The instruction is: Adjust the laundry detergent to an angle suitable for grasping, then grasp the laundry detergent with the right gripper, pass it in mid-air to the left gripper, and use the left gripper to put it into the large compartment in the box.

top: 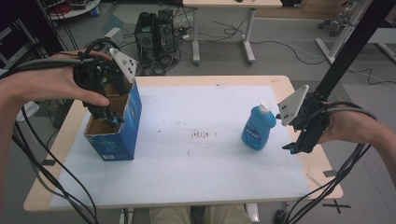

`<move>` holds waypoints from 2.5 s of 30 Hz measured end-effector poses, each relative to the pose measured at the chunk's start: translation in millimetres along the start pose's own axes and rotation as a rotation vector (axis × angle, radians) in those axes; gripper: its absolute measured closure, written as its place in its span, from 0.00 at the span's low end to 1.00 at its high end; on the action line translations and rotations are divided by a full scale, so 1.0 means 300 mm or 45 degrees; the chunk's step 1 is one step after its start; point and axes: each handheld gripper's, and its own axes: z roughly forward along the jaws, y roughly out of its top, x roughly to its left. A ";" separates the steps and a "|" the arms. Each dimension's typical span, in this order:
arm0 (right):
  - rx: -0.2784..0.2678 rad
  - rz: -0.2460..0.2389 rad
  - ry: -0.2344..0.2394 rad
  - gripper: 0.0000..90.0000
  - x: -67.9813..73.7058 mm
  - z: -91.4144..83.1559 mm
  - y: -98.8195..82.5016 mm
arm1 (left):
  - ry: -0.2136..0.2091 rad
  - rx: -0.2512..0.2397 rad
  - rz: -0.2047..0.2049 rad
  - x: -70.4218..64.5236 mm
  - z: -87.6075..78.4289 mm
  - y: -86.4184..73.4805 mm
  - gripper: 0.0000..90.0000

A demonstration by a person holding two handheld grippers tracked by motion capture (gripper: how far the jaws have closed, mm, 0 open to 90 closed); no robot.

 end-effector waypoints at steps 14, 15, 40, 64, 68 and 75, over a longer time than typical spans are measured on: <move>0.040 -0.011 -0.016 0.14 0.001 0.020 0.014 | 0.026 -0.008 -0.012 0.000 -0.012 -0.014 0.15; 0.037 -0.008 -0.017 0.14 0.001 0.019 0.013 | 0.019 0.008 -0.024 -0.004 -0.007 -0.005 0.15; 0.015 0.027 -0.079 0.14 0.016 0.010 -0.005 | -0.004 0.002 0.004 0.003 0.010 0.029 0.15; 0.057 0.470 -0.138 0.14 -0.045 0.027 -0.031 | -0.005 -0.013 -0.008 -0.002 0.045 -0.004 0.15; 0.055 0.508 -0.141 0.14 -0.047 0.032 -0.036 | -0.003 -0.017 0.000 -0.004 0.044 -0.003 0.15; 0.022 0.680 -0.149 0.14 -0.065 0.079 -0.074 | -0.006 -0.016 0.002 -0.007 0.045 -0.002 0.15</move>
